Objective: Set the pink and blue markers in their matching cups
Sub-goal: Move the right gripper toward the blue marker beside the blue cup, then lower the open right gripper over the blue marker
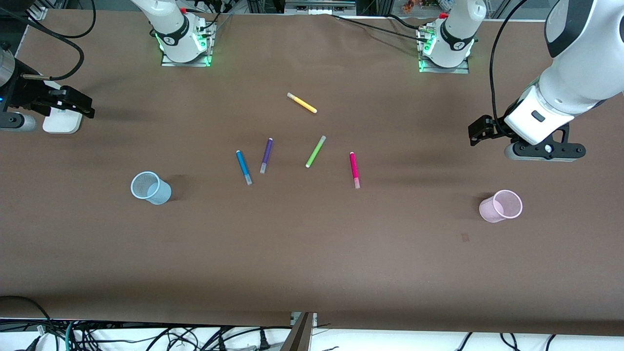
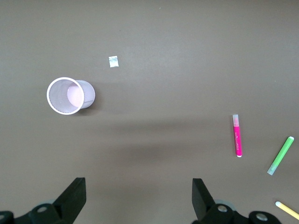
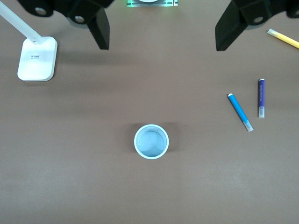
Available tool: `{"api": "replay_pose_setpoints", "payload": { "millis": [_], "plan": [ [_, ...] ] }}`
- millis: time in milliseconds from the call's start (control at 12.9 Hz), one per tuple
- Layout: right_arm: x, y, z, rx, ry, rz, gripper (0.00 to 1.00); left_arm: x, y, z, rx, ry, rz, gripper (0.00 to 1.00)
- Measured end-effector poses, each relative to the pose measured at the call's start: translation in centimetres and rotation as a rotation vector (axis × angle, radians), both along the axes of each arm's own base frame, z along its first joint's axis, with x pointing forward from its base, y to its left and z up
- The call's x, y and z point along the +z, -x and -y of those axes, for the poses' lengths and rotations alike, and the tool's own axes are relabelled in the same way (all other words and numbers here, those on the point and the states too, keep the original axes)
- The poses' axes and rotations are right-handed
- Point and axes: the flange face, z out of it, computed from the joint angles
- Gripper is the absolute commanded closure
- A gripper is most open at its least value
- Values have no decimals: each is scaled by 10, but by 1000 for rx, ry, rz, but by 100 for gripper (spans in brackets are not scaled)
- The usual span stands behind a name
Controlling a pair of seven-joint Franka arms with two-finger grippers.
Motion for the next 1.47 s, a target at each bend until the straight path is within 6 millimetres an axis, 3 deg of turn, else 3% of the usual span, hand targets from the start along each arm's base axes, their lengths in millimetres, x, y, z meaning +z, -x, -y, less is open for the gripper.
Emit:
{"api": "replay_pose_setpoints", "payload": {
  "millis": [543, 776, 1164, 1475],
  "plan": [
    [-1, 0, -1, 1, -1, -1, 0, 0, 0, -2, 3, -1, -4, 0],
    [-8, -4, -10, 16, -4, -12, 0, 0, 0, -2, 3, -1, -5, 0],
    [-28, -12, -46, 79, -7, -39, 0, 0, 0, -3, 5, -1, -5, 0],
    [-57, -16, -92, 157, -6, -88, 0, 0, 0, -7, 12, -1, -7, 0]
  ]
}}
